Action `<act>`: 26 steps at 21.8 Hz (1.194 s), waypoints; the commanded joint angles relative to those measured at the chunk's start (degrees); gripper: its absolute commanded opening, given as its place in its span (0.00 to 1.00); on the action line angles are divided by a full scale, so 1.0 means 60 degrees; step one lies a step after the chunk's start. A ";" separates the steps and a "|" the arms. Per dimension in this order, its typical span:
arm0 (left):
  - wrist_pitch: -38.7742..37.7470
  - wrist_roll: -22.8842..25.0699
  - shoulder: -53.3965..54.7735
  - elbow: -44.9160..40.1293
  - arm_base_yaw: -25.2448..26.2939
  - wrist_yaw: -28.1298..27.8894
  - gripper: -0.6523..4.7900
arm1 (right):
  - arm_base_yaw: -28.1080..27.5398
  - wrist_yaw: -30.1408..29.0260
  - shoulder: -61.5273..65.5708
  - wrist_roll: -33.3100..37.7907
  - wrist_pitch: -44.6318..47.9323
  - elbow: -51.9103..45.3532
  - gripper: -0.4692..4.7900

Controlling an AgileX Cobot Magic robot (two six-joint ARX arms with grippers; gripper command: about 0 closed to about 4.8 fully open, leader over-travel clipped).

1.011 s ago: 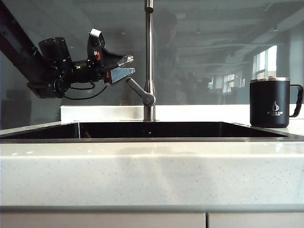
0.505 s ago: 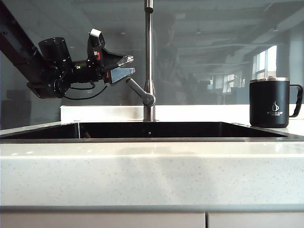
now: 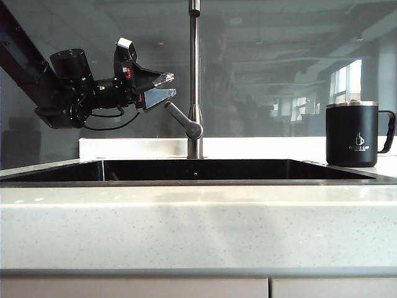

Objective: Pick up the mug next to the sink, go to the faucet to get some water, pour the water into the sink, and finally put the mug back to its place.

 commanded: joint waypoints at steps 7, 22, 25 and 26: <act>0.0080 -0.0029 -0.0044 0.0040 0.0007 0.0022 0.85 | 0.0248 -0.0011 -0.0022 -0.0361 0.0182 -0.0033 0.08; 0.0080 -0.0025 -0.0044 0.0040 0.0007 0.0018 0.85 | 0.0339 -0.0295 -0.0022 -0.0481 0.0193 -0.0033 0.08; 0.0080 -0.0025 -0.0044 0.0040 0.0007 0.0022 0.85 | 0.0339 -0.0295 -0.0022 -0.0481 0.0193 -0.0033 0.08; 0.0080 -0.0025 -0.0044 0.0040 0.0007 0.0022 0.85 | 0.0339 -0.0295 -0.0022 -0.0481 0.0189 -0.0033 0.08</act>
